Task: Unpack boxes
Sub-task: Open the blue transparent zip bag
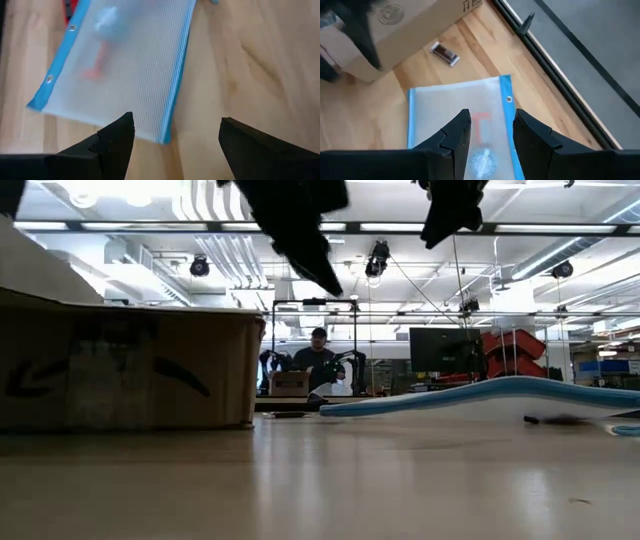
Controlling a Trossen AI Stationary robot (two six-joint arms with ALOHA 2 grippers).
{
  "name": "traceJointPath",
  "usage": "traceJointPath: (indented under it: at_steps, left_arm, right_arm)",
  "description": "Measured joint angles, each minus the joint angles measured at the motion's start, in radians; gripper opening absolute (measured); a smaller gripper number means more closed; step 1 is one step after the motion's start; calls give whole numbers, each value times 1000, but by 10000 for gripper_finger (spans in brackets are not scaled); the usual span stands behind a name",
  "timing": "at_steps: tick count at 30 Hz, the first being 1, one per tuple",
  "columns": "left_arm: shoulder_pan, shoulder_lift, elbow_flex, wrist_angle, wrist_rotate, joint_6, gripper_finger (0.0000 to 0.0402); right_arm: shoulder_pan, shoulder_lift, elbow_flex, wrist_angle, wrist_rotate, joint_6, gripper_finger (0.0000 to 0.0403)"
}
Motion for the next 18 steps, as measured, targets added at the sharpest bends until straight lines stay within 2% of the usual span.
traceJointPath:
  at_steps: [8, 18]
  left_arm:
    - [-3, 210, 92, 91, -18, 97, 262]
    - [-25, 341, 107, 157, -48, 157, 263]
  right_arm:
    - [-1, 0, 0, 0, 9, 4, 141]
    - [-1, 0, 0, 16, 20, 36, 147]
